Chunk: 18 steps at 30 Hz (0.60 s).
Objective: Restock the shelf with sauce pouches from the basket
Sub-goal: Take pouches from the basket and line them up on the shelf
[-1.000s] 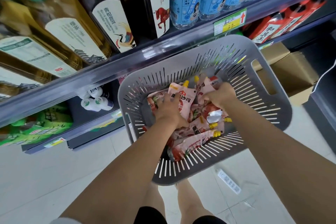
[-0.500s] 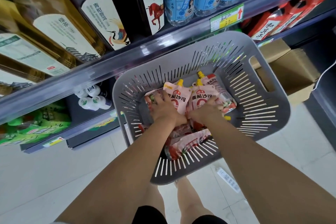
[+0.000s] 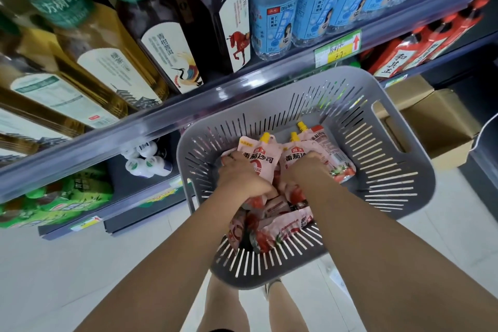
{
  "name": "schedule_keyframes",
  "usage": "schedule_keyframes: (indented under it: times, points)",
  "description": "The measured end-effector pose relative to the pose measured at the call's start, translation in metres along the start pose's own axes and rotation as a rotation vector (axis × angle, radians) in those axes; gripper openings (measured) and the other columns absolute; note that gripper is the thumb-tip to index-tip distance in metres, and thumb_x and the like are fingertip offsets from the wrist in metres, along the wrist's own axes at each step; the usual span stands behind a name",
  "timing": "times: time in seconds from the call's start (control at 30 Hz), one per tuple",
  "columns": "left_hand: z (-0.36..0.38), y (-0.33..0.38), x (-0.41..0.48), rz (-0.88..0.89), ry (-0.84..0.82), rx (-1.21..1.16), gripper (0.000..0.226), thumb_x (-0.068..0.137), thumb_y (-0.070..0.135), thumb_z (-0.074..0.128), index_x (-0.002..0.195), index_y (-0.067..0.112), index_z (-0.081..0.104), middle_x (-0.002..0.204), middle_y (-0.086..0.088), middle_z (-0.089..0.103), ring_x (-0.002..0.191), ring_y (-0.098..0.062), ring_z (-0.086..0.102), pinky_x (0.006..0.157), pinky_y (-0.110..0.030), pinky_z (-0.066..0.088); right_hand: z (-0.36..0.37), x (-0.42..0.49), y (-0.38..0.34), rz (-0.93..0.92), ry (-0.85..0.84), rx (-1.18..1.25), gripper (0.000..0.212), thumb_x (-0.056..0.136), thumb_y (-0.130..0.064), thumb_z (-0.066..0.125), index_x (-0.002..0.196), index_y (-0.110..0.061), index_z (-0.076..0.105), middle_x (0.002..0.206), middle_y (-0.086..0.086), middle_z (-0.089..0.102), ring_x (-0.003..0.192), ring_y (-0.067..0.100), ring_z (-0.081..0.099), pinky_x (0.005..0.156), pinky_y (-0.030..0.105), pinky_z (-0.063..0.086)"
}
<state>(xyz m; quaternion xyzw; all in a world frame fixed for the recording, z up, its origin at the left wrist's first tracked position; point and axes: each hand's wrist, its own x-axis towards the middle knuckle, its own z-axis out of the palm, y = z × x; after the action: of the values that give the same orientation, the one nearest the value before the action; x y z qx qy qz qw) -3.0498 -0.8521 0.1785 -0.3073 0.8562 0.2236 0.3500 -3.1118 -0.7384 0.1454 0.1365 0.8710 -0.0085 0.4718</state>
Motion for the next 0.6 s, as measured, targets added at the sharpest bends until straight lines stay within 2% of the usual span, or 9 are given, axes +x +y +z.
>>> schedule_keyframes:
  times: [0.17, 0.23, 0.27, 0.3, 0.33, 0.37, 0.47, 0.5, 0.6]
  points:
    - [-0.016, -0.007, -0.014, 0.089, 0.022, -0.012, 0.119, 0.052, 0.044, 0.085, 0.143, 0.005, 0.019, 0.139, -0.013, 0.032, 0.132, -0.031, 0.029, 0.107, -0.041, 0.035, 0.014, -0.002, 0.006, -0.022, 0.065, 0.136, 0.122, 0.071, -0.041, 0.075, 0.149, 0.001, -0.009, 0.154, 0.027, 0.008, 0.143, 0.043, 0.012, 0.109, 0.054, 0.029]
    - [-0.020, -0.007, -0.023, 0.115, 0.030, -0.040, 0.118, 0.051, 0.044, 0.084, 0.142, 0.006, 0.019, 0.139, -0.012, 0.032, 0.131, -0.031, 0.030, 0.106, -0.041, 0.036, 0.014, -0.002, 0.006, -0.091, 0.005, 0.275, 0.130, 0.056, -0.052, 0.079, 0.149, 0.005, 0.008, 0.154, 0.031, 0.004, 0.141, 0.040, 0.021, 0.111, 0.051, 0.028]
    - [-0.021, -0.007, -0.027, 0.129, 0.034, -0.064, 0.118, 0.051, 0.043, 0.084, 0.142, 0.007, 0.019, 0.138, -0.012, 0.032, 0.131, -0.030, 0.030, 0.106, -0.040, 0.037, 0.011, -0.009, 0.007, -0.125, -0.049, 0.353, 0.131, 0.039, -0.054, 0.083, 0.143, 0.006, 0.028, 0.148, 0.019, 0.034, 0.133, 0.037, 0.038, 0.109, 0.049, 0.035]
    - [-0.024, -0.006, -0.032, 0.147, 0.042, -0.092, 0.116, 0.051, 0.041, 0.084, 0.142, 0.007, 0.021, 0.137, -0.012, 0.033, 0.130, -0.030, 0.032, 0.104, -0.040, 0.038, 0.008, -0.015, 0.008, -0.139, -0.087, 0.477, 0.120, 0.029, -0.050, 0.085, 0.128, 0.005, 0.047, 0.132, 0.018, 0.053, 0.118, 0.033, 0.054, 0.102, 0.047, 0.044]
    - [-0.027, -0.005, -0.037, 0.166, 0.060, -0.116, 0.113, 0.051, 0.040, 0.084, 0.140, 0.007, 0.023, 0.135, -0.011, 0.034, 0.128, -0.029, 0.034, 0.103, -0.039, 0.039, 0.007, -0.017, 0.010, -0.161, -0.072, 0.644, 0.097, 0.035, -0.044, 0.086, 0.114, 0.005, 0.055, 0.113, 0.019, 0.063, 0.102, 0.030, 0.062, 0.096, 0.043, 0.049]
    - [-0.031, -0.004, -0.043, 0.186, 0.085, -0.130, 0.110, 0.051, 0.039, 0.084, 0.139, 0.007, 0.026, 0.133, -0.011, 0.036, 0.126, -0.029, 0.036, 0.102, -0.039, 0.040, 0.003, -0.022, 0.013, -0.166, -0.042, 0.775, 0.085, 0.042, -0.039, 0.084, 0.109, 0.004, 0.055, 0.108, 0.016, 0.063, 0.098, 0.028, 0.062, 0.094, 0.041, 0.049]
    - [-0.045, 0.000, -0.066, 0.241, 0.158, -0.153, 0.107, 0.052, 0.036, 0.085, 0.137, 0.007, 0.028, 0.130, -0.010, 0.037, 0.125, -0.027, 0.036, 0.102, -0.037, 0.040, -0.012, -0.047, 0.025, -0.196, 0.111, 0.940, 0.110, 0.045, -0.041, 0.084, 0.134, 0.002, 0.036, 0.131, 0.015, 0.049, 0.119, 0.033, 0.051, 0.098, 0.037, 0.043]
    - [-0.050, 0.001, -0.074, 0.265, 0.178, -0.169, 0.106, 0.052, 0.036, 0.085, 0.137, 0.008, 0.028, 0.130, -0.009, 0.038, 0.125, -0.027, 0.036, 0.101, -0.036, 0.040, -0.015, -0.055, 0.029, -0.186, 0.189, 1.004, 0.109, 0.053, -0.036, 0.086, 0.137, 0.003, 0.029, 0.133, 0.016, 0.046, 0.122, 0.034, 0.048, 0.095, 0.036, 0.043]
    - [-0.067, 0.002, -0.103, 0.359, 0.234, -0.206, 0.105, 0.052, 0.039, 0.086, 0.136, 0.011, 0.030, 0.128, -0.007, 0.039, 0.123, -0.025, 0.037, 0.100, -0.034, 0.039, -0.023, -0.086, 0.050, -0.245, 0.428, 1.131, 0.095, 0.053, -0.032, 0.089, 0.124, 0.000, 0.035, 0.123, 0.017, 0.053, 0.113, 0.035, 0.054, 0.091, 0.041, 0.049]
